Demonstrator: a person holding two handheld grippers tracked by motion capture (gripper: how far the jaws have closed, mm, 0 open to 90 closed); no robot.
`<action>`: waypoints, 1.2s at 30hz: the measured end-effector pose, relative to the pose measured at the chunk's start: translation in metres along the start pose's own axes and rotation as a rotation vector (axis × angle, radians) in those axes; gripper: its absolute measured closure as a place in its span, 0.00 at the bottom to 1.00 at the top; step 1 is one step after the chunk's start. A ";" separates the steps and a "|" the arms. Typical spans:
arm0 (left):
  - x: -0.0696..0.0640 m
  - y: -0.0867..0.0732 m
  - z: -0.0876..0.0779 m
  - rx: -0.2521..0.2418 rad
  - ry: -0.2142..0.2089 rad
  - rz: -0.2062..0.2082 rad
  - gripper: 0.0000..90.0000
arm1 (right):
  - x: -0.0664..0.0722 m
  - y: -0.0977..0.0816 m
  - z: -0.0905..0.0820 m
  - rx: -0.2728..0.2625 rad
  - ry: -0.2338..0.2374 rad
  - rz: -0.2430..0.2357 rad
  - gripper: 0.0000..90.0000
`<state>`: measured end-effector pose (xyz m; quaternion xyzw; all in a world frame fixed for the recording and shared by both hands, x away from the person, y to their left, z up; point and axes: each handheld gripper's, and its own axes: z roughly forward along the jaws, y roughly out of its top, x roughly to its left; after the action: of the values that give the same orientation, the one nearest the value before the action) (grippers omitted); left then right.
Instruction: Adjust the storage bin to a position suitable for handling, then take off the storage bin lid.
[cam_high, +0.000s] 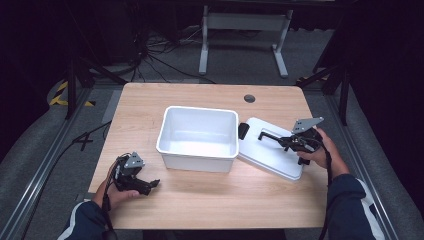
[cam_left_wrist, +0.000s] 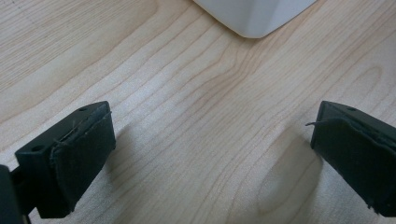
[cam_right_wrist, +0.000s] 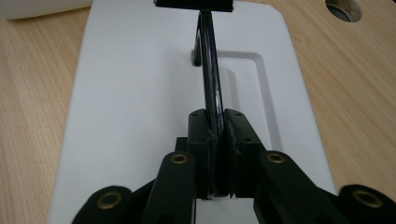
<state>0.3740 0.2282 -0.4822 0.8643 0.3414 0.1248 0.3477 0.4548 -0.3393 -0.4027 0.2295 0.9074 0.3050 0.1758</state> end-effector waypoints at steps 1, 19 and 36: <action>0.000 0.000 0.000 -0.001 0.000 0.000 0.00 | 0.000 0.000 0.001 0.004 -0.008 -0.001 0.89; 0.000 0.000 0.000 -0.001 0.001 0.004 0.00 | 0.022 0.016 -0.016 0.002 -0.093 0.029 0.47; -0.001 -0.001 -0.001 0.001 -0.022 0.027 0.01 | 0.035 0.008 -0.032 -0.015 -0.150 0.057 0.41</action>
<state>0.3724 0.2284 -0.4823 0.8704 0.3258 0.1198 0.3492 0.4133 -0.3307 -0.3799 0.2762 0.8823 0.2988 0.2365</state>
